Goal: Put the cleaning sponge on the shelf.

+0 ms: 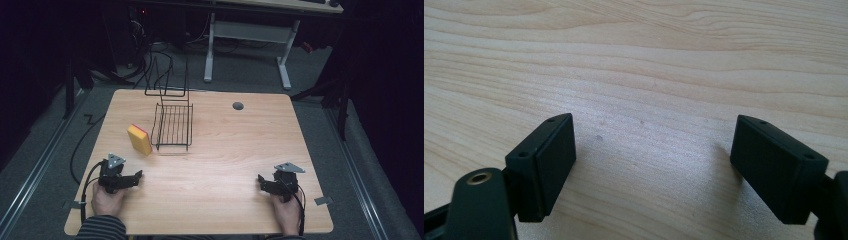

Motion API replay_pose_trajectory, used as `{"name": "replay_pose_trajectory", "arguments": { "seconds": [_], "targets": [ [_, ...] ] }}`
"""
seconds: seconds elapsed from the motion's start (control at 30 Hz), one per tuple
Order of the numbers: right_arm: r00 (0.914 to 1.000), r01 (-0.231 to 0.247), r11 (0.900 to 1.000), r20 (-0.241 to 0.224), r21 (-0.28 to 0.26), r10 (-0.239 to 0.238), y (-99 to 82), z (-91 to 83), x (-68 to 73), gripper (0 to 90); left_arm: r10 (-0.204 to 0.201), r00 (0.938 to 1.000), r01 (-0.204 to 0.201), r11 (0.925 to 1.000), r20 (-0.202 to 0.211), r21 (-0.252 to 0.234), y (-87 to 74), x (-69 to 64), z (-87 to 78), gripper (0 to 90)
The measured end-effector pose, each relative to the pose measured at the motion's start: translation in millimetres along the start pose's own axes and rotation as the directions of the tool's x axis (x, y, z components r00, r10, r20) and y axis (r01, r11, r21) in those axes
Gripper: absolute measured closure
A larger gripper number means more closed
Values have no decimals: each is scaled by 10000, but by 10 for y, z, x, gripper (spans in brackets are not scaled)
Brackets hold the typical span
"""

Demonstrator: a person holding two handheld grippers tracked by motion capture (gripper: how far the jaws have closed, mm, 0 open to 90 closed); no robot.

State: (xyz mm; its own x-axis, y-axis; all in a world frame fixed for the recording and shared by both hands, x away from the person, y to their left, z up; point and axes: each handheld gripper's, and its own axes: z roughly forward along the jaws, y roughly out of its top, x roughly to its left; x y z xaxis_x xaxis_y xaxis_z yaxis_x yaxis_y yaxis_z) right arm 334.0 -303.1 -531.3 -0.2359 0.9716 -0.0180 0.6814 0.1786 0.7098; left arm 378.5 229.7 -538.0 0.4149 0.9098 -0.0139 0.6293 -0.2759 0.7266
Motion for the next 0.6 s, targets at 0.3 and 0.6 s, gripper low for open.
{"name": "replay_pose_trajectory", "arguments": {
  "seconds": [0.3,0.6],
  "targets": [
    [10000,-13,10000,-4,3,13,0,0,1,185,5,10000,-5,10000,18,-3,1,-1,1,147],
    [10000,-6,10000,-2,1,6,1,0,0,184,-39,10000,39,10000,-21,-12,4,-4,3,148]
  ]
}}
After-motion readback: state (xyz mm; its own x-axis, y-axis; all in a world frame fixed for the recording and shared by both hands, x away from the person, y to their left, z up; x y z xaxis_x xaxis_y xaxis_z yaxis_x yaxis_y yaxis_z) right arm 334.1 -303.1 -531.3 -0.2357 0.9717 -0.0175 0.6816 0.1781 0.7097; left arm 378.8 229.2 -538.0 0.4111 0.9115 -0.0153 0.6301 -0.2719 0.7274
